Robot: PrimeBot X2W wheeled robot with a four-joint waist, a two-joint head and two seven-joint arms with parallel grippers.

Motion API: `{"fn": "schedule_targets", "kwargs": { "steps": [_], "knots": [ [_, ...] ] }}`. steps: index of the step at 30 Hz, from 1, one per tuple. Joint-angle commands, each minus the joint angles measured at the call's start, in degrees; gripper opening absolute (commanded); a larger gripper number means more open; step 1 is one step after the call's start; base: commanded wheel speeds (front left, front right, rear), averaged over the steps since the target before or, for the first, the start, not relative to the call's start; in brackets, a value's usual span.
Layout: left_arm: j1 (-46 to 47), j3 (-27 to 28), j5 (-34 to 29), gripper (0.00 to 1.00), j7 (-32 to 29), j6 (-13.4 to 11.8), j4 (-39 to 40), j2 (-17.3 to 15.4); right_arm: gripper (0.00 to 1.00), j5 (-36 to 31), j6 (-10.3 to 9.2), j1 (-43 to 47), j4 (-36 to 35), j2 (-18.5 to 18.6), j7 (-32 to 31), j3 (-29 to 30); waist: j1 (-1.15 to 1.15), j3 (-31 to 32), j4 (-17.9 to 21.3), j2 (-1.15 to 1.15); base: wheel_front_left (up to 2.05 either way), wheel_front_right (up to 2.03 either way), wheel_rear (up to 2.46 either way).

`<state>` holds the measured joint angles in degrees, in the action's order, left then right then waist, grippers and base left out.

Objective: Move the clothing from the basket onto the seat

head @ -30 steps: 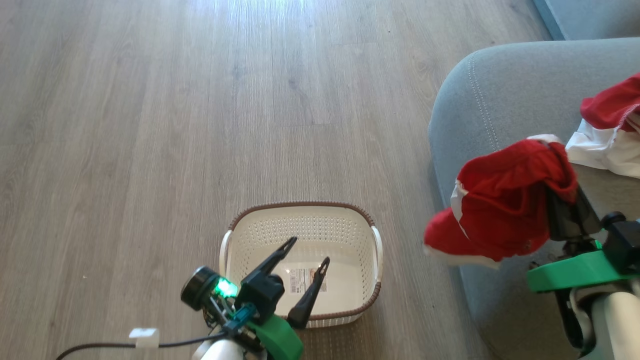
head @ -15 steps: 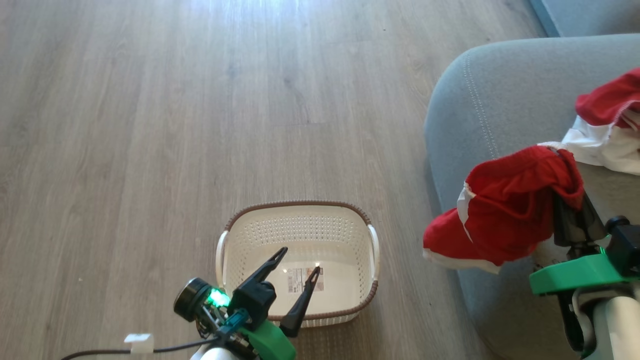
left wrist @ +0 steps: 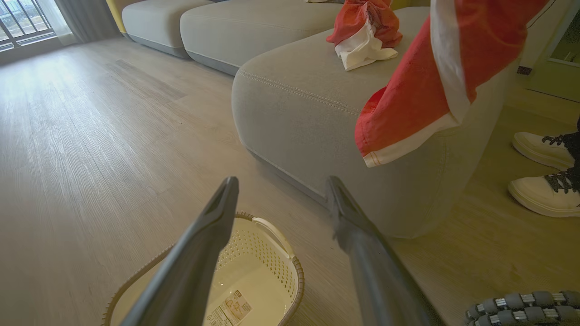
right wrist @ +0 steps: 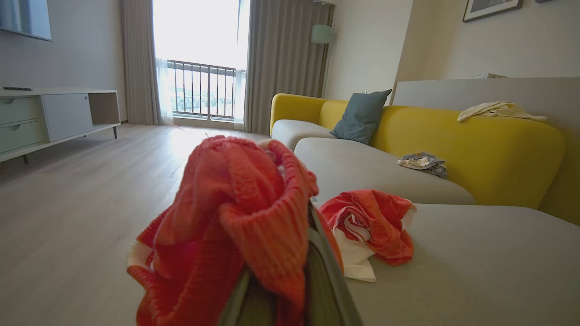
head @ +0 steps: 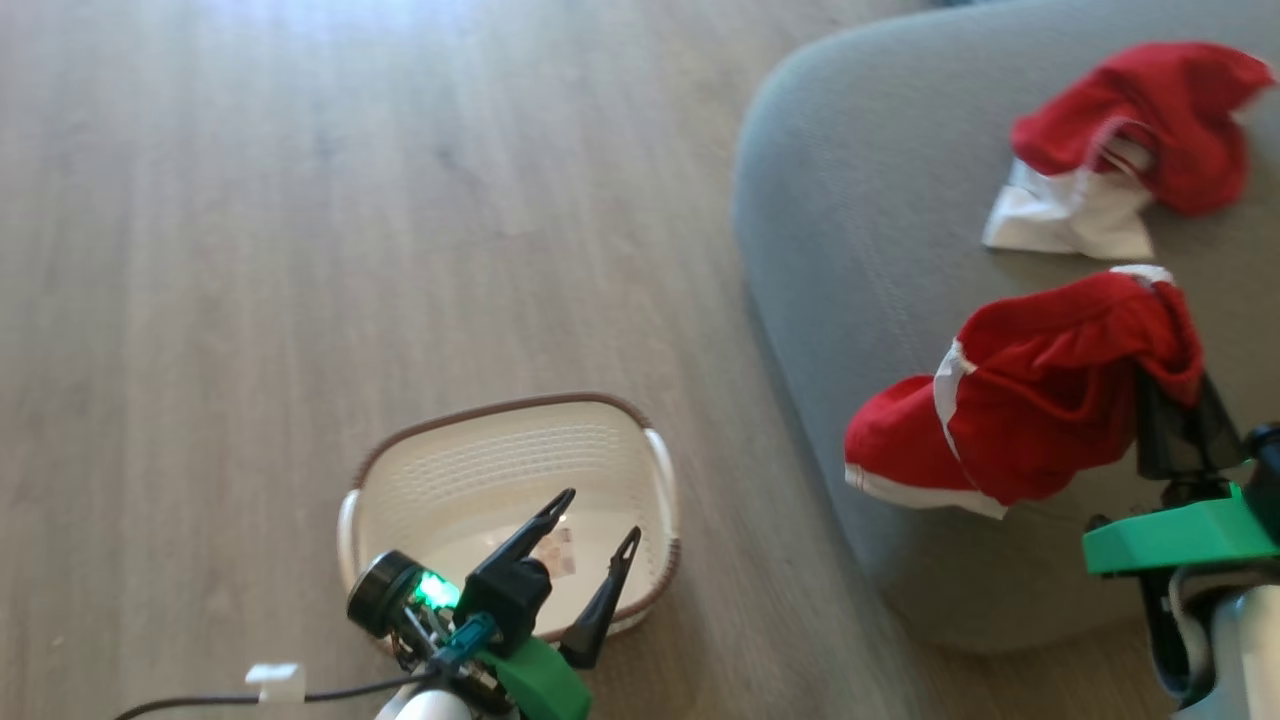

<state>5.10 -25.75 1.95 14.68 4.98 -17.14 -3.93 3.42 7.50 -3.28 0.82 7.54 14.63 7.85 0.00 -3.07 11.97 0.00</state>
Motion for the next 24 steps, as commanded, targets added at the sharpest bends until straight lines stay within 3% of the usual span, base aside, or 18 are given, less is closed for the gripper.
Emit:
{"fn": "schedule_targets", "kwargs": {
  "steps": [1, 15, 24],
  "knots": [
    [3.1, 2.0, -0.4, 1.0, 0.3, 0.3, 2.0, 0.0, 0.0, -0.3, -0.01, -2.9, -2.4, 0.6, 0.4, -0.5, 0.0, -1.4, 2.8, 0.0, 0.0, 0.0, 0.0],
    [5.8, 0.3, -1.2, 1.0, 0.3, 1.1, 2.8, -0.2, 0.0, -0.5, -0.01, -2.7, -3.5, -1.0, 0.4, 3.0, 0.0, -4.6, 13.5, 0.0, 0.0, 0.0, 0.0],
    [7.0, -0.3, -1.4, 1.0, 0.3, 1.2, 2.7, -0.6, 0.0, -0.4, -0.01, -2.9, -3.9, -1.8, 0.4, 3.5, 0.0, -6.2, 16.0, 0.0, 0.0, 0.0, 0.0]
  ]
}}
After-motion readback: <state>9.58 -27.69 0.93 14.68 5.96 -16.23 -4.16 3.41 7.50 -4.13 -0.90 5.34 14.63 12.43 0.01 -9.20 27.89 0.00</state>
